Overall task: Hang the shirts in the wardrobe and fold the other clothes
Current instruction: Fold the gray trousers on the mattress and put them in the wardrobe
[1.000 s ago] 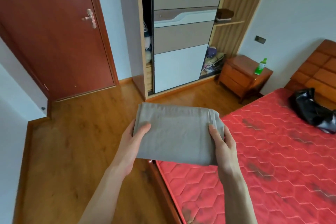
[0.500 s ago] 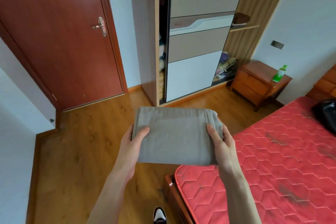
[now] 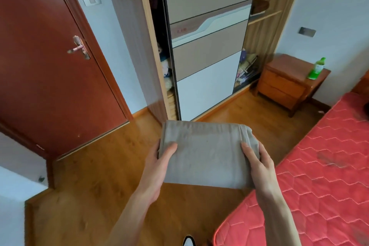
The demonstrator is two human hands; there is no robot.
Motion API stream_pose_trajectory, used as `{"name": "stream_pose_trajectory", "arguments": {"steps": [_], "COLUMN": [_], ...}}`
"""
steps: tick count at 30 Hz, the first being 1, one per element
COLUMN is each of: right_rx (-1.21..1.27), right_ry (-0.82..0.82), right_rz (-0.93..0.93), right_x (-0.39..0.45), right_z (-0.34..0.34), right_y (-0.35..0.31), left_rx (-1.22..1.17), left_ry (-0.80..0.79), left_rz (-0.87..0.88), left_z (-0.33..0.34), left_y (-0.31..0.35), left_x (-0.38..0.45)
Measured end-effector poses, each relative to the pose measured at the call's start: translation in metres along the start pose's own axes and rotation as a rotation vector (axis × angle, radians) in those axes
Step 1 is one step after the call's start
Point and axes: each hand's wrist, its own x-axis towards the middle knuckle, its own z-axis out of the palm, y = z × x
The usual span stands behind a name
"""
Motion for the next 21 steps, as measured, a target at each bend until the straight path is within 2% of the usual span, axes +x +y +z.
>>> {"name": "stream_pose_trajectory", "arguments": {"steps": [10, 14, 21], "right_rx": [-0.006, -0.025, 0.011], "right_ry": [0.145, 0.27, 0.516], "right_rz": [-0.062, -0.111, -0.155], "right_x": [0.126, 0.167, 0.242], "right_z": [0.046, 0.049, 0.066], "right_y": [-0.039, -0.057, -0.08], "left_rx": [0.025, -0.004, 0.046], "left_ry": [-0.151, -0.278, -0.541], "left_rz": [-0.033, -0.069, -0.007], "left_z": [0.031, 0.06, 0.117], "left_y": [0.056, 0.073, 0.12], "left_x": [0.164, 0.229, 0.346]}}
